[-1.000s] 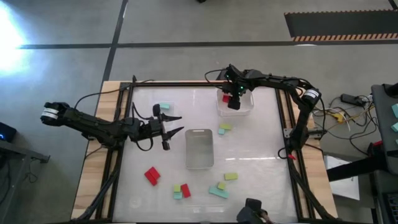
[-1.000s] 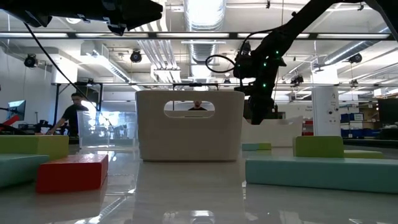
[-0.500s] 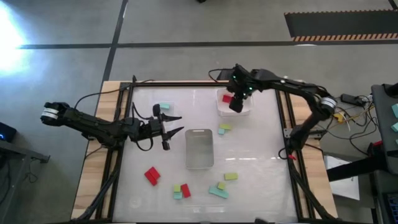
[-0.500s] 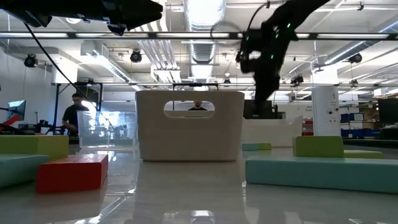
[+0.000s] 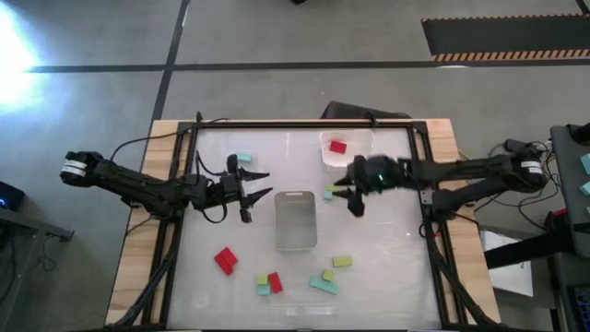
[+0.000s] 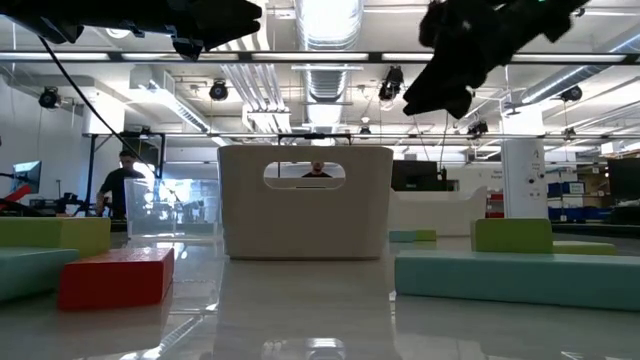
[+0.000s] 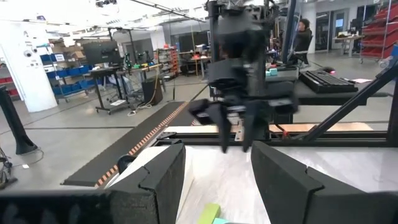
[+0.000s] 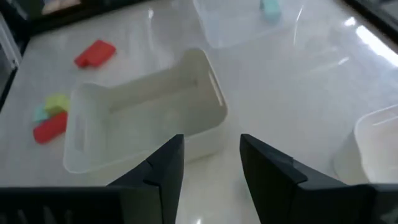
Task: Sort & place blocks by color
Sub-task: Put the green block into the gray bin
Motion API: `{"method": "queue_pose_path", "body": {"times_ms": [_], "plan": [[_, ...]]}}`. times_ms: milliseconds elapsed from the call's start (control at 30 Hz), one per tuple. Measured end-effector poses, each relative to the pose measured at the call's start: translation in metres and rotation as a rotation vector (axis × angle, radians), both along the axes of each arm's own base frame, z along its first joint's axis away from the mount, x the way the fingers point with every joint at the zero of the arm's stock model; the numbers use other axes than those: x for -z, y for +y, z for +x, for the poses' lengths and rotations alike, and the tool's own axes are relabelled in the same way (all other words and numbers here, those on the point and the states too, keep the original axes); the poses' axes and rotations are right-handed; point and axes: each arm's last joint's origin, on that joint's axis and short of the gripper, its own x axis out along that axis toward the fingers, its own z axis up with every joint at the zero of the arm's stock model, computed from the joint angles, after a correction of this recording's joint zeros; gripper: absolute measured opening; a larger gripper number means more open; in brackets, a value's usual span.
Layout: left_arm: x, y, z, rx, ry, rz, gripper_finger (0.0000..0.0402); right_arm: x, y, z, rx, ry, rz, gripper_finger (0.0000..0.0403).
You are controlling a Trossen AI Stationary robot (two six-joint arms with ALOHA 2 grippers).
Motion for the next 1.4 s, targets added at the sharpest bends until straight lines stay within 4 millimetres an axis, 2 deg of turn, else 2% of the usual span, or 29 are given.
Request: {"method": "queue_pose_path", "body": {"times_ms": [267,467,733,1100,1233,1400], "plan": [[0.000,0.000,0.000,0.001,0.000,-0.002,0.0168,0.027,0.059,-0.010,0.018,-0.147,-0.099,0.0121],[0.000,0.000,0.000,0.001,-0.001,-0.005,0.0168,0.040,0.082,-0.012,-0.068,-0.175,-0.090,0.0101],[-0.005,-0.004,0.000,0.033,-0.046,-0.128,0.0168,0.040,0.097,-0.013,-0.152,-0.172,-0.131,0.0072],[-0.034,-0.044,0.001,0.212,-0.115,-0.202,0.0168,0.028,0.104,-0.021,-0.263,-0.227,-0.260,0.0052],[-0.033,-0.059,0.010,0.202,-0.045,-0.253,0.0168,0.022,0.102,-0.025,-0.282,-0.257,-0.300,0.0052],[-0.028,-0.080,0.029,0.200,0.161,-0.320,0.0168,0.015,0.101,-0.029,-0.301,-0.290,-0.337,0.0052]]}}
